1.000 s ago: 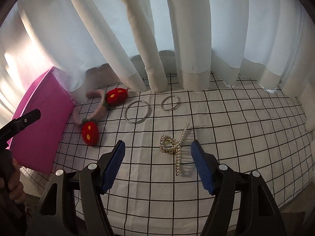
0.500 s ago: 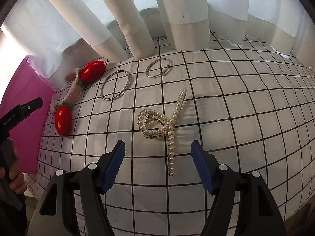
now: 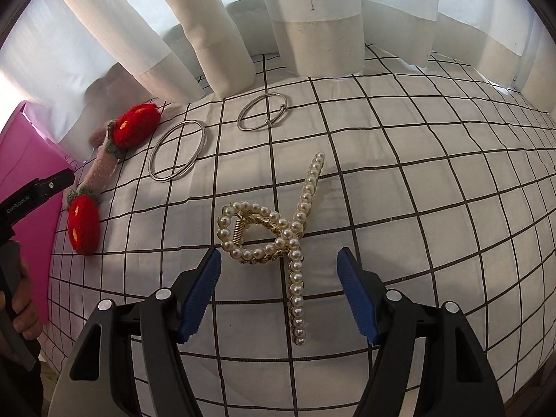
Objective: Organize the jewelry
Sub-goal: 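Move both tools back toward the pearl hair claw and strawberry headband, then close the left tool on the strawberry headband while the right tool grasps the pearl claw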
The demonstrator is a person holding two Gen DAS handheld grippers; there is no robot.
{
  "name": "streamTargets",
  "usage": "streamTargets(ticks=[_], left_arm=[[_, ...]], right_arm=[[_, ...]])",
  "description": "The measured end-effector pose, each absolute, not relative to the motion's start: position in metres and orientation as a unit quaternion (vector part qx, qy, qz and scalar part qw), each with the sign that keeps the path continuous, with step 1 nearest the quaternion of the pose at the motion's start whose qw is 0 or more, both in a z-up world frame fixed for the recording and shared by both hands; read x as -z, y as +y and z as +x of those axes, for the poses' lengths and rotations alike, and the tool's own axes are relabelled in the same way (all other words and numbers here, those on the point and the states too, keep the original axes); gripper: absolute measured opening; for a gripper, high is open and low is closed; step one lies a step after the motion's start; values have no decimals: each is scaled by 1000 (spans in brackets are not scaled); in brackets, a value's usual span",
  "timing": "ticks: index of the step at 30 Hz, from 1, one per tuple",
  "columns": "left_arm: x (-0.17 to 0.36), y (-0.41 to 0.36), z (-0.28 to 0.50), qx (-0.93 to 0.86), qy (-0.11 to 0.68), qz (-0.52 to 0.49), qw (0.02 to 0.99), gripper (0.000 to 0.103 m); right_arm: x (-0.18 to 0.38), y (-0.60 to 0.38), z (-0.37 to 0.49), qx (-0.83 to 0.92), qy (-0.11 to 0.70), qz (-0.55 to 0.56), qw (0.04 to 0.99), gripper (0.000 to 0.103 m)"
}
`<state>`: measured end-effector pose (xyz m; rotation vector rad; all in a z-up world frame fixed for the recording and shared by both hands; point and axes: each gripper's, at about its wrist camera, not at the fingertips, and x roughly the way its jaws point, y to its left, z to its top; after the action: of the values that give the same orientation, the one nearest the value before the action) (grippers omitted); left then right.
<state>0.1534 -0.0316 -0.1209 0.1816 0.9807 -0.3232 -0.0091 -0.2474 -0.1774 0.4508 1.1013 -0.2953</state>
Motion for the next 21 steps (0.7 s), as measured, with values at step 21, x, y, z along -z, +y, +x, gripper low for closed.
streamTargets(ticks=[21], left_arm=[[172,-64,180,150,487,136,850,98]], right_arm=[[183,-234,-1,162,521,163,822,69]])
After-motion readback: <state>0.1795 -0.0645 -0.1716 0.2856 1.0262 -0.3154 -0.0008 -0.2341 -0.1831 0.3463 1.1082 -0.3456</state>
